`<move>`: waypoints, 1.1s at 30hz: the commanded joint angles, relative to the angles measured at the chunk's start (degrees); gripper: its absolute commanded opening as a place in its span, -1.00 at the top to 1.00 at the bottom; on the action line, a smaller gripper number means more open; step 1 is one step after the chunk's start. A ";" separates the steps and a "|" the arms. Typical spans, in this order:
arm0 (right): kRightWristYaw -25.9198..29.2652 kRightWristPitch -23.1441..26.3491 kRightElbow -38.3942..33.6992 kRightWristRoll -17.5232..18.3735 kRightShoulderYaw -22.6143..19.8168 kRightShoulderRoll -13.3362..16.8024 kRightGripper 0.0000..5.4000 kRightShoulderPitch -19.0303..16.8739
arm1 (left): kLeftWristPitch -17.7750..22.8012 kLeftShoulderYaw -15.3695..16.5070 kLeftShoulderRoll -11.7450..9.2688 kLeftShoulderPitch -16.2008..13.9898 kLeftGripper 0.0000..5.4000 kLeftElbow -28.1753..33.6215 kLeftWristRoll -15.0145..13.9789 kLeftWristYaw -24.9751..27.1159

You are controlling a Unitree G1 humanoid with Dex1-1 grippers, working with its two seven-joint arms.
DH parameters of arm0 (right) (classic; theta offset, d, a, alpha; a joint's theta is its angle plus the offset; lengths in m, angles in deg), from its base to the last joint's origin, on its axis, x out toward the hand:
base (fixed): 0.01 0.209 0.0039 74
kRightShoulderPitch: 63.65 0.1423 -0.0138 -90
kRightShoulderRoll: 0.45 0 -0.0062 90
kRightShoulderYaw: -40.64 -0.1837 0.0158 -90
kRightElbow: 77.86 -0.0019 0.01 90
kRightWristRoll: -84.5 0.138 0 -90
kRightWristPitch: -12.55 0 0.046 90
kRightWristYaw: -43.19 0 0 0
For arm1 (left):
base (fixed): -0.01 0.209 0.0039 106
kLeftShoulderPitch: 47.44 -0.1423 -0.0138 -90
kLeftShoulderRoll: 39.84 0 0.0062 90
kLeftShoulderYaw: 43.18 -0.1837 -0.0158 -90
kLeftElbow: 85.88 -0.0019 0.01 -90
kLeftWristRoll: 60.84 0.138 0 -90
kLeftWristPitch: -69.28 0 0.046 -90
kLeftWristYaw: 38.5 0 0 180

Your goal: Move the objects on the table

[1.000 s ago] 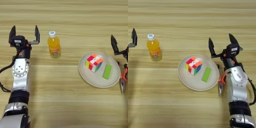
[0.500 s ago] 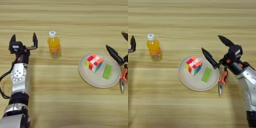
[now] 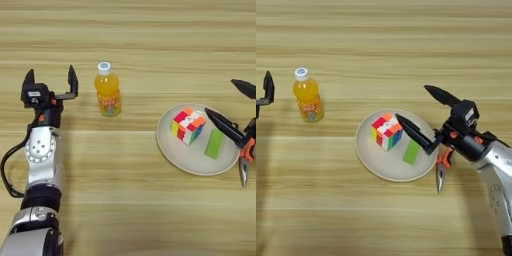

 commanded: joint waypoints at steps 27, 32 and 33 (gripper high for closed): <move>-3.17 6.94 13.61 -13.63 11.16 -2.78 -1.00 8.07 | 0.23 -1.36 1.28 -0.70 -0.99 2.06 2.28 -1.37; -4.95 7.58 15.29 -16.40 11.97 -3.34 -1.00 9.07 | 0.21 -1.44 1.52 -0.77 -0.99 2.21 2.45 -1.46; -5.18 7.72 15.65 -16.88 12.12 -3.38 -1.00 9.21 | 0.20 -1.47 1.57 -0.76 -0.99 2.20 2.49 -1.48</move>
